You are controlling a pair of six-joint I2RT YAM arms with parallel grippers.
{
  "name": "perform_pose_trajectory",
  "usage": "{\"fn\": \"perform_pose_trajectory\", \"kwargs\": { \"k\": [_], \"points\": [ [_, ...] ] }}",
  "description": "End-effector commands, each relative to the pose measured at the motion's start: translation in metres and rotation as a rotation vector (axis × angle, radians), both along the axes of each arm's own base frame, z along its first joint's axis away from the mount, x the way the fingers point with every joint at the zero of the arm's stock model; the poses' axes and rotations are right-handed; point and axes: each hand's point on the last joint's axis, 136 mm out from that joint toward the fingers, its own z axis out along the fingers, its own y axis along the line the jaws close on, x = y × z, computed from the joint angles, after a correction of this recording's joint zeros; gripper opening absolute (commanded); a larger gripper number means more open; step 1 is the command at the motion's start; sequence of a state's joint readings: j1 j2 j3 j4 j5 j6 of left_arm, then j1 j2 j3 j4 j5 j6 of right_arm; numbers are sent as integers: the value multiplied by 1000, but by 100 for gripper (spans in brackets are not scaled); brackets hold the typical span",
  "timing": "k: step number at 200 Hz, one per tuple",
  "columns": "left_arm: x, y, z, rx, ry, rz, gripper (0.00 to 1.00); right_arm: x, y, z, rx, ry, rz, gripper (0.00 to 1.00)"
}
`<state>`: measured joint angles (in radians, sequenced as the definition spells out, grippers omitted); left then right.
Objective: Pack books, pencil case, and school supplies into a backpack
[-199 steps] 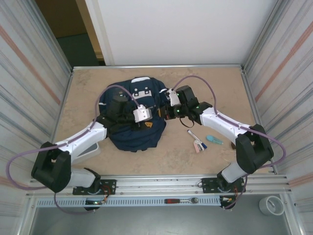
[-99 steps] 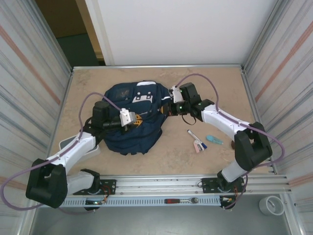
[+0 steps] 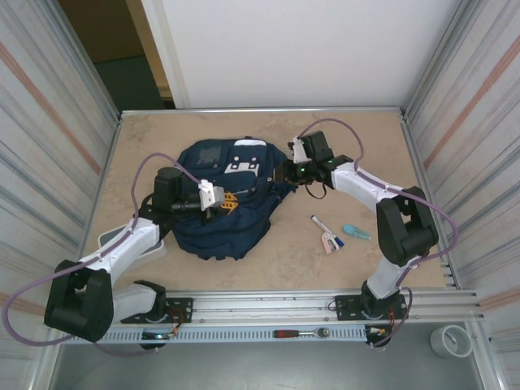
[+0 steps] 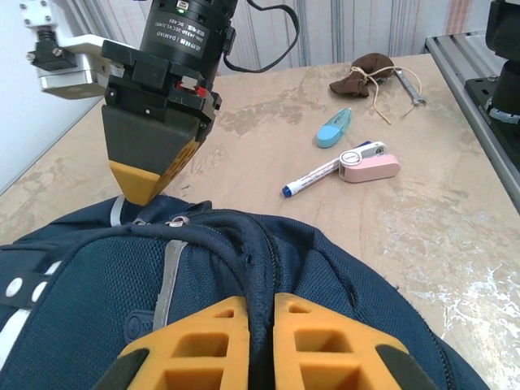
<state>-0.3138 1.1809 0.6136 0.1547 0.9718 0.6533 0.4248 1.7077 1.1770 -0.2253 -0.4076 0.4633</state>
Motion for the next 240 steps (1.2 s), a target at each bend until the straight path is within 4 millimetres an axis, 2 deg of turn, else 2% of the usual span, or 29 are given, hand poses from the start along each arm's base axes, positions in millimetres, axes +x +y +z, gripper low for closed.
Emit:
{"fn": "perform_pose_trajectory", "kwargs": {
  "k": [1, 8, 16, 27, 42, 57, 68, 78, 90, 103, 115, 136, 152, 159, 168, 183, 204, 225, 240],
  "points": [
    [-6, -9, 40, -90, -98, -104, 0, 15, -38, 5, -18, -27, -115, 44],
    [-5, -9, 39, -87, -97, -103, 0, 20, -45, -2, -22, -4, -143, 56],
    [-5, -10, 38, -86, -95, -103, 1, 26, -49, -12, -29, 27, -162, 64],
    [-4, -10, 38, -85, -93, -104, 1, 35, -46, -24, -20, 61, -163, 68],
    [-2, -12, 36, -79, -85, -102, 2, 46, -27, -31, 59, 103, -121, 66],
    [1, -12, 34, -66, -71, -89, 3, 53, -6, -30, 138, 115, -83, 61],
    [4, -12, 31, -56, -60, -73, 7, 56, 0, -32, 146, 118, -72, 54],
    [7, -12, 29, -48, -53, -56, 8, 58, 1, -36, 144, 130, -67, 45],
    [10, -12, 26, -36, -39, -41, 8, 57, -2, -36, 156, 138, -67, 26],
    [15, -11, 22, -13, -20, -12, 9, 54, -18, -35, 153, 128, -99, 10],
    [24, -9, 16, 15, 3, 37, 10, 49, -38, -30, 137, 106, -142, 1],
    [49, -4, 0, 87, 71, 143, 15, 33, -69, -22, 107, 68, -216, 0],
    [74, 3, -16, 150, 137, 255, 16, 16, -82, -20, 73, 39, -258, 0],
    [85, 7, -22, 169, 162, 311, 20, 9, -87, -20, 63, 30, -276, 0],
    [99, 15, -29, 184, 189, 390, 28, 0, -90, -24, 55, 27, -298, 0],
    [122, 34, -34, 183, 213, 549, 31, -13, -85, -28, 47, 14, -305, 1],
    [148, 76, -27, 104, 248, 831, 48, -29, -54, -31, 14, -7, -216, 8],
    [155, 118, -14, 4, 312, 1063, 66, -44, -18, -24, -37, -38, -76, 18],
    [151, 136, -4, -53, 373, 1154, 73, -53, -8, -13, -90, -91, -9, 27]
  ]
}}
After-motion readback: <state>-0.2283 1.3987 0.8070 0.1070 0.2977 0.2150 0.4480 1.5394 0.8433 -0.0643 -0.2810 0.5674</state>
